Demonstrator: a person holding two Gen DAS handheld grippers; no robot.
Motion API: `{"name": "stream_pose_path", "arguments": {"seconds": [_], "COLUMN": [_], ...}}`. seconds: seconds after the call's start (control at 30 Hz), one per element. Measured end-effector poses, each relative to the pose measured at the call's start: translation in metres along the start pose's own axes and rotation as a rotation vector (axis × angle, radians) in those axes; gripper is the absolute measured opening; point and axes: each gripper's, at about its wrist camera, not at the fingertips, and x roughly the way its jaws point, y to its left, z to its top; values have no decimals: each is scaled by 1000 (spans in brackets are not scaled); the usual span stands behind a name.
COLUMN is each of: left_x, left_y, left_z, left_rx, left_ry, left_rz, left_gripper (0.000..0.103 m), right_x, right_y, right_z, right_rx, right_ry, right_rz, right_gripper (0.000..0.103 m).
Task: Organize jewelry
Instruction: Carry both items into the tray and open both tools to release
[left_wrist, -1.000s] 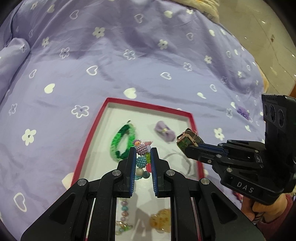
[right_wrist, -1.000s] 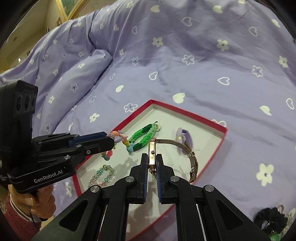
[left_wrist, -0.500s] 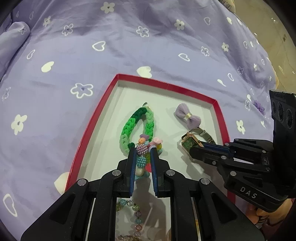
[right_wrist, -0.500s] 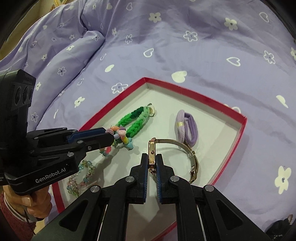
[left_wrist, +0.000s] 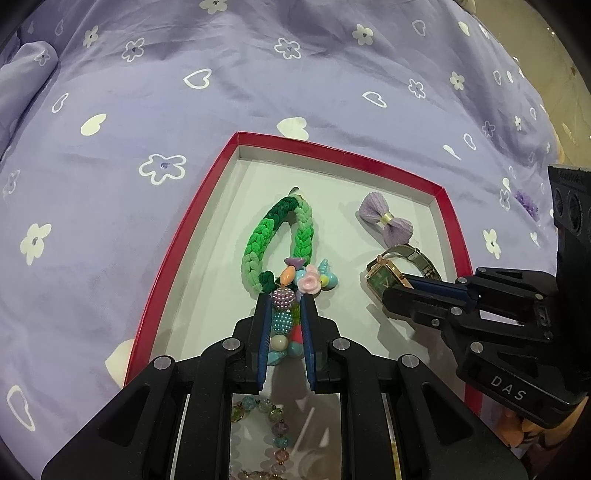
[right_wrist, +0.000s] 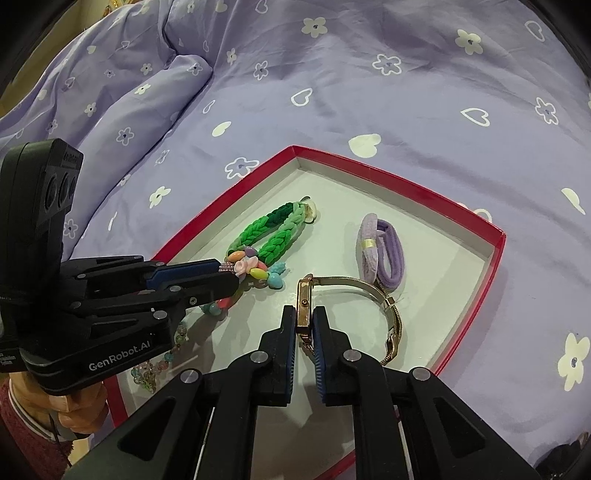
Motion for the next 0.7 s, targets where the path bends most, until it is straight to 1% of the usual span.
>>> {"name": "stream_pose_path", "arguments": {"seconds": [0.13, 0.2, 0.27, 0.3, 0.33, 0.37, 0.43, 0.5, 0.57, 0.63, 0.7], "left_x": [1, 1, 0, -1, -2, -3, -5, -8, -14, -22, -29], "left_y": [0, 0, 1, 1, 2, 2, 3, 3, 2, 3, 4], "left_z": [0, 0, -1, -1, -1, -2, -3, -3, -5, -7, -8], "left_rx": [-3, -6, -8, -10, -15, -17, -19, -18, -15, -19, -32], "left_ry": [3, 6, 4, 2, 0, 0, 0, -4, -18, -32, -44], "left_rz": [3, 9, 19, 19, 16, 14, 16, 17, 23, 28, 23], "left_gripper": [14, 19, 35, 37, 38, 38, 38, 40, 50, 56, 57], "right_x": [0, -1, -2, -4, -4, -6, -10, -15, -22, -33, -47], "right_y": [1, 0, 0, 0, 1, 1, 1, 1, -1, -3, -5], "right_z": [1, 1, 1, 0, 0, -1, -2, -3, -4, -7, -9], "right_rx": [3, 9, 15, 19, 22, 23, 23, 29, 40, 56, 73], "right_ry": [2, 1, -1, -4, -6, -10, -17, -26, -38, -61, -88], "right_rz": [6, 12, 19, 24, 28, 30, 31, 33, 37, 43, 49], "right_gripper": [12, 12, 16, 17, 23, 27, 28, 28, 28, 29, 29]}}
